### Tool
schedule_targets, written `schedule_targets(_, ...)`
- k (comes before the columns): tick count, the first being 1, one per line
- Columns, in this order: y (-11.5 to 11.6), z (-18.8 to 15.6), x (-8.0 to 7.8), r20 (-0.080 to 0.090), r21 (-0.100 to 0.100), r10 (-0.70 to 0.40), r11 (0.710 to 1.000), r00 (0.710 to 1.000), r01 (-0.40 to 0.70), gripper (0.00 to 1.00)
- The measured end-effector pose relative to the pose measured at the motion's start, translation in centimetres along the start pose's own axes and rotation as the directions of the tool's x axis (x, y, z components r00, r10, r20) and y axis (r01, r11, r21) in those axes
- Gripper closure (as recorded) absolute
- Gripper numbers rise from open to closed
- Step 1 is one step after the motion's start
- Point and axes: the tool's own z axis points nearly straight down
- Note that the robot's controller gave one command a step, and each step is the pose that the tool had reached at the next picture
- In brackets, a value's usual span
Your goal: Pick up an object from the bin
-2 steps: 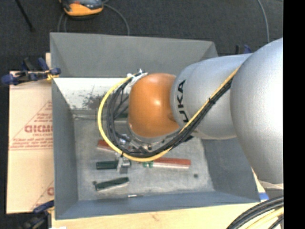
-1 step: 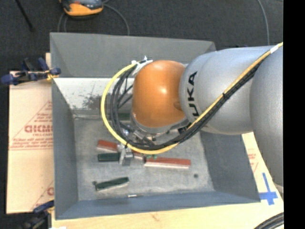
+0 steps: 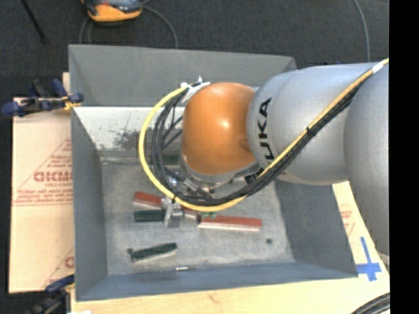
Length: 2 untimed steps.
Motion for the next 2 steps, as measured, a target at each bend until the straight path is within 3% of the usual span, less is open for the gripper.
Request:
schedule_targets(1, -1.9, -0.2, -0.1, 0.011, -0.001, -0.111, 0.994, 0.994, 0.111, 1.00)
schedule_targets(2, -1.5, -2.9, -0.7, -0.011, 0.001, -0.162, 0.987, 0.987, 0.162, 1.00)
